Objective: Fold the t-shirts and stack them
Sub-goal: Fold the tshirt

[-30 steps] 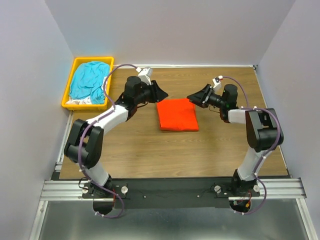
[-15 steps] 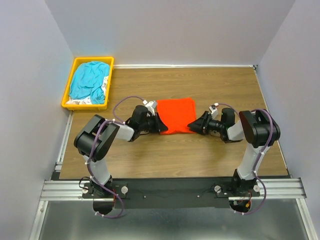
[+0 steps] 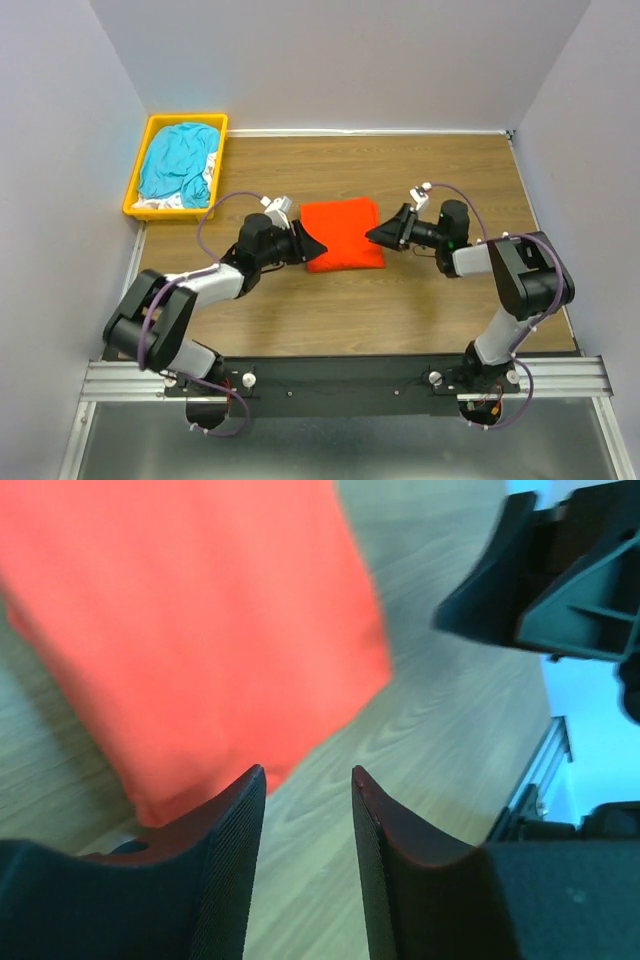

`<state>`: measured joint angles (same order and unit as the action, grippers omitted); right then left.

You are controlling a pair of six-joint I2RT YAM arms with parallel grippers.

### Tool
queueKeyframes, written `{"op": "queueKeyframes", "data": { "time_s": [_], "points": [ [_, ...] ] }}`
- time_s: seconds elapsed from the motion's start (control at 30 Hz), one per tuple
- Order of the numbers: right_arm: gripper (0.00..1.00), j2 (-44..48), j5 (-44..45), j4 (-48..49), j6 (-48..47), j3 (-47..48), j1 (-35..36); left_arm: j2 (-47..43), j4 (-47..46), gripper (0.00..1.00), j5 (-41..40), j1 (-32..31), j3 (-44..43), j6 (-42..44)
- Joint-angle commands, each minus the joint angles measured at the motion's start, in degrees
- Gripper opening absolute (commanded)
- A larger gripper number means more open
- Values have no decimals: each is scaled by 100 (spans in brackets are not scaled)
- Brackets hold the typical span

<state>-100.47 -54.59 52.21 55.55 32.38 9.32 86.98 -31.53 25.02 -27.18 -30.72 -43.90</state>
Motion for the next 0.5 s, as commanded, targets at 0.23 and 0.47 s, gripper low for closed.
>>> {"op": "queueKeyframes", "data": {
  "time_s": [0.23,0.47],
  "points": [
    [68,-367,985,18,667,1453,1633,-2455,1991,74,-1585,309,-180,329],
    [72,-1825,1407,27,668,1772,1959,-2993,3081,79,-2115,450,-259,848]
  ]
}}
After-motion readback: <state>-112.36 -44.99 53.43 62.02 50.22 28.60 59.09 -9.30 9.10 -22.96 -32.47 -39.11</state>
